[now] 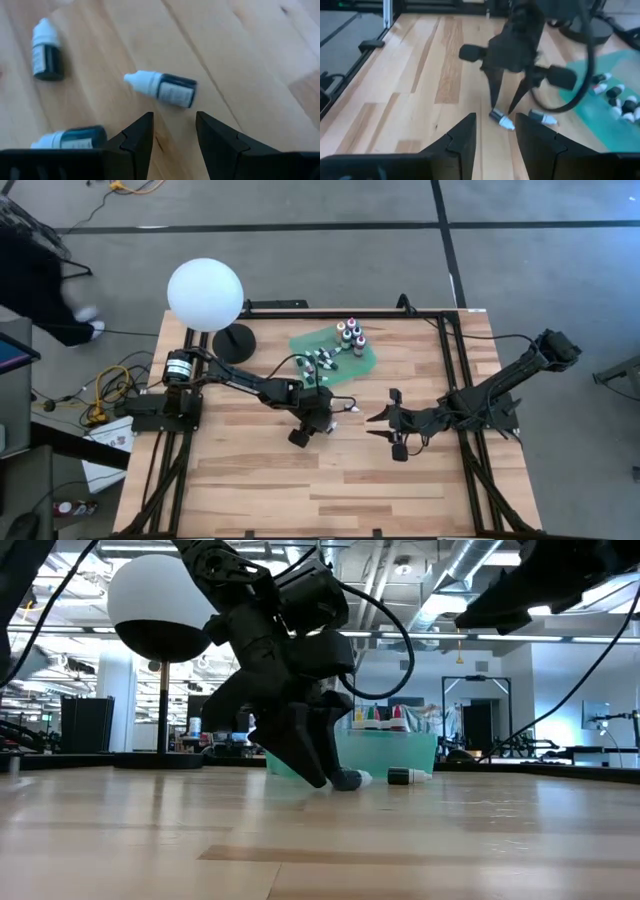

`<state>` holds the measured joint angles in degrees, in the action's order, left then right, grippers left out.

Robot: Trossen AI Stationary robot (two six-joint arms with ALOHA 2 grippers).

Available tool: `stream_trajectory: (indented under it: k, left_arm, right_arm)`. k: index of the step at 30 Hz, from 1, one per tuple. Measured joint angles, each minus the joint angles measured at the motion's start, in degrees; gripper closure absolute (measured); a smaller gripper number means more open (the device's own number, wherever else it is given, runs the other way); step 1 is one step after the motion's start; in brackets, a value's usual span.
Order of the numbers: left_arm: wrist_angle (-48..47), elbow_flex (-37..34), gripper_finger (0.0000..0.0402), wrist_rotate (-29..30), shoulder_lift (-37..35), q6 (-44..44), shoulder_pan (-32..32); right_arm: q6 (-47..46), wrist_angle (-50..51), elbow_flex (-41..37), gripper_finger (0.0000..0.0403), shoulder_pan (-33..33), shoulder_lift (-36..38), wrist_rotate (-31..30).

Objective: Pick & Place food coloring
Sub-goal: Put the purple food coloring bottle into the green bin

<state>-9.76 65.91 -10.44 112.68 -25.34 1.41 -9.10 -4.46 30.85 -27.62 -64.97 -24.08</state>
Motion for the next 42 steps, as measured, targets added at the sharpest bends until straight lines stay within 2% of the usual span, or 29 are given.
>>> stream_trajectory:
  k: [7, 17, 24, 32, 42]
  left_arm:
    - [0.61, 0.00, 0.0259, 0.26, -0.02, 14.08, 0.04]
    - [0.84, 0.00, 0.0259, -0.77, -0.07, 25.36, 1.80]
    - [2.65, 0.00, 0.0235, 7.81, -0.07, 32.25, 3.51]
    - [5.41, 0.00, 0.0203, 10.36, -0.11, 34.01, 5.36]
    - [7.08, -0.46, 0.0200, 13.83, -0.11, 42.96, 5.73]
  right_arm:
    - [-1.43, 1.90, 0.00, 0.0276, 0.75, 0.00, 0.05]
    - [-1.57, 1.92, 0.00, 0.0276, 0.98, 0.00, 0.05]
    - [-1.55, 1.92, 0.00, 0.0276, 1.01, 0.00, 0.05]
    - [-1.55, 2.54, 0.00, 0.0276, 1.01, 0.00, 0.05]
    - [-1.53, 2.49, 0.00, 0.0276, 1.01, 0.00, 0.06]
